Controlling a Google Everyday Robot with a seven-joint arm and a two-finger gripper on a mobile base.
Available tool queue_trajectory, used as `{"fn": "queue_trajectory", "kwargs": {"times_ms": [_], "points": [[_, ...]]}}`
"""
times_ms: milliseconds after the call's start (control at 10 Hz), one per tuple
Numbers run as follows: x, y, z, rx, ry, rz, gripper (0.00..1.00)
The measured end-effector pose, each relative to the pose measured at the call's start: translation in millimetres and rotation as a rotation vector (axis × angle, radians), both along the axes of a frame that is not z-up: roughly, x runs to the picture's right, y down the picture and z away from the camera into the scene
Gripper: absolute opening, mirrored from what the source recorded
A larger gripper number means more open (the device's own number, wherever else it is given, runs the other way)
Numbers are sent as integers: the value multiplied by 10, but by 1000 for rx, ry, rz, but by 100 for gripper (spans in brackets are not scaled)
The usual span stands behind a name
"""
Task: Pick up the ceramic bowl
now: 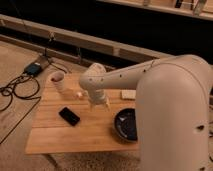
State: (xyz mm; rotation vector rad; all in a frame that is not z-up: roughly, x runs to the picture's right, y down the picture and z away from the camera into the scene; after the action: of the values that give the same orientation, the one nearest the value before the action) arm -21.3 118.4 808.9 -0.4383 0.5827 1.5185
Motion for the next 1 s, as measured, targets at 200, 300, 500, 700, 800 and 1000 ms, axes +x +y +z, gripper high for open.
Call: {"fn": "queue_trajectory", "kwargs": {"times_ms": [200, 300, 500, 700, 800, 1000], "points": [[152, 68, 70, 0, 39, 17, 65], [217, 109, 88, -3, 58, 27, 65], [317, 188, 111, -9, 90, 52, 65], [410, 246, 138, -9, 118, 83, 65], [453, 271, 147, -10, 132, 97, 65], [530, 320, 175, -15, 155, 121, 65]]}}
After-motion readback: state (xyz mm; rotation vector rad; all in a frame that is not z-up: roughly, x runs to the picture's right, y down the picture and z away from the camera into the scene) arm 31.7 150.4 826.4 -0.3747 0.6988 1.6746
